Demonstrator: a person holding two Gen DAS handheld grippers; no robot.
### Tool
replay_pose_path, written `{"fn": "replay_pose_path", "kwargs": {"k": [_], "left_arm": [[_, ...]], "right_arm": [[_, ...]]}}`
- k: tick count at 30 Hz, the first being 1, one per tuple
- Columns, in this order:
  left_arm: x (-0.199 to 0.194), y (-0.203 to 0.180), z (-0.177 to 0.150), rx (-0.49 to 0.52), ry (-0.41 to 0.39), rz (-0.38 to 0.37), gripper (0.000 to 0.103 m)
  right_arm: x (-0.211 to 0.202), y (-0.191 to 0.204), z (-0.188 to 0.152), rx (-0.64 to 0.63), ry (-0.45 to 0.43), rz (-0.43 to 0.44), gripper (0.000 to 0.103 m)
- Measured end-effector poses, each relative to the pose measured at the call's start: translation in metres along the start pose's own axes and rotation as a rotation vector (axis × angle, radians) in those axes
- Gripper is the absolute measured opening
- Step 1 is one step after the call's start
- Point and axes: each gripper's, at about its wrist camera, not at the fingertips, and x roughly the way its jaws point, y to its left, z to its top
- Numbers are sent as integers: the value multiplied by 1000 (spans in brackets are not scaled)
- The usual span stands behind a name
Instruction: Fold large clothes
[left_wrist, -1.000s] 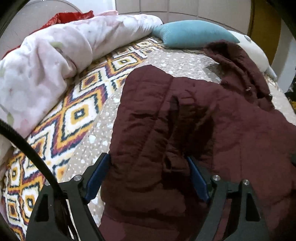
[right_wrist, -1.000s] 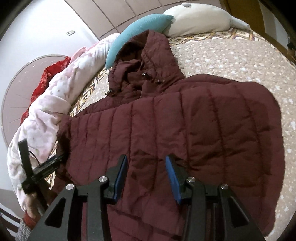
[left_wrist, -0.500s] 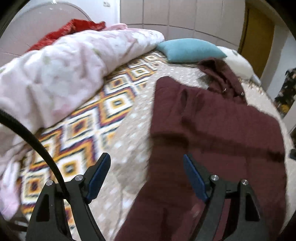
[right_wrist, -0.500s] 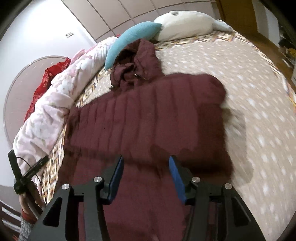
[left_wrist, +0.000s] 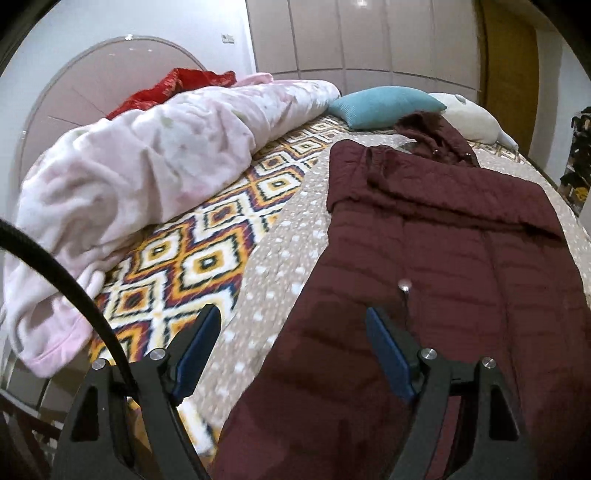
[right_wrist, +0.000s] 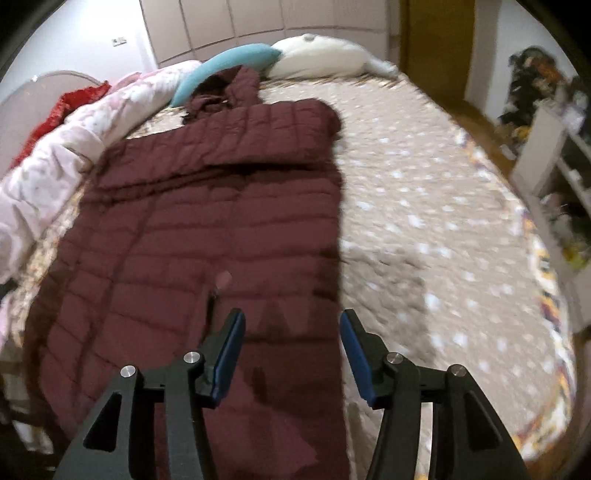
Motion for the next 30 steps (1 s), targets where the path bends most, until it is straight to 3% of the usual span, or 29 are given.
{"fn": "replay_pose_path", "kwargs": {"k": [3, 7, 20, 30], "left_arm": [[-24, -5, -11, 11, -23, 15, 80], [-51, -12, -23, 22, -43, 7, 80], [-89, -15, -39, 41, -74, -25, 80], [-103, -11, -49, 29, -73, -49, 80]], "right_arm": [[-23, 11, -13, -11, -60, -54, 59], [-41, 24, -22, -13, -95, -41, 64], [-57, 31, -44, 0, -78, -60, 66], [-73, 54, -57, -65, -82, -108, 68]]}}
